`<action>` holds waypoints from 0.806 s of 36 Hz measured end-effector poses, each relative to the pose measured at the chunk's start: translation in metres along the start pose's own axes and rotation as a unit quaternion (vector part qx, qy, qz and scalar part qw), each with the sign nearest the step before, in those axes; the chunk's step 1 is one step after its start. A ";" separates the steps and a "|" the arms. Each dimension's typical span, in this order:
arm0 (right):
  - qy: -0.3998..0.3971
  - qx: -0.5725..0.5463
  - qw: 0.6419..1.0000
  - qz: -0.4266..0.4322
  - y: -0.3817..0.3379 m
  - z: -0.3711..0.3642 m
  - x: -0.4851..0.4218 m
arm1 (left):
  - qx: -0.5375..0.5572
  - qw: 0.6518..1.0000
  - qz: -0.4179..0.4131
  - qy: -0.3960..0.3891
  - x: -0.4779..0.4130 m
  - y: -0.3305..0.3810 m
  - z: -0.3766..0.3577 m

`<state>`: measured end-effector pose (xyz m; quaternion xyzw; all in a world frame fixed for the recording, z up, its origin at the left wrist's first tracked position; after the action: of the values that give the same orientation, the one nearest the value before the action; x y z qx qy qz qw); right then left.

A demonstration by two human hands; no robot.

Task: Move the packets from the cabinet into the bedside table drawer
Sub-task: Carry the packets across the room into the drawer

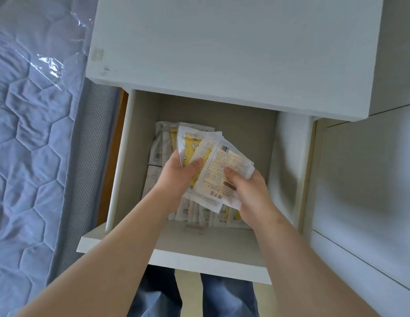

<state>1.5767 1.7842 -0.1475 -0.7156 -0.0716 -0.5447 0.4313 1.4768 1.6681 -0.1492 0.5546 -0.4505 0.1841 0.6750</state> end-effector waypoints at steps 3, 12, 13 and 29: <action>0.034 -0.002 0.999 0.012 -0.004 0.008 -0.007 | -0.036 0.999 -0.025 -0.005 -0.005 0.000 -0.004; 0.183 0.031 0.976 0.117 -0.033 0.043 -0.013 | -0.058 0.996 -0.056 0.047 -0.010 0.004 -0.002; 0.191 0.053 0.971 0.132 -0.036 0.044 -0.012 | -0.061 0.995 -0.061 0.057 -0.010 0.006 -0.001; -0.036 0.127 0.989 0.059 -0.010 -0.004 -0.014 | -0.067 0.997 -0.048 -0.014 -0.014 0.008 -0.030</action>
<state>1.5628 1.7928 -0.1538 -0.6769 -0.1134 -0.4789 0.5474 1.4752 1.7019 -0.1550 0.5315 -0.4440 0.1133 0.7124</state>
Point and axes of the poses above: each hand's wrist, its own x-axis away from the middle knuckle, its own z-axis out of the back of the hand, y = z × x, the point moved 7 cm from there along -x, towards the middle knuckle, and after that the axes turned 6 degrees about x, right-handed, at the moved point
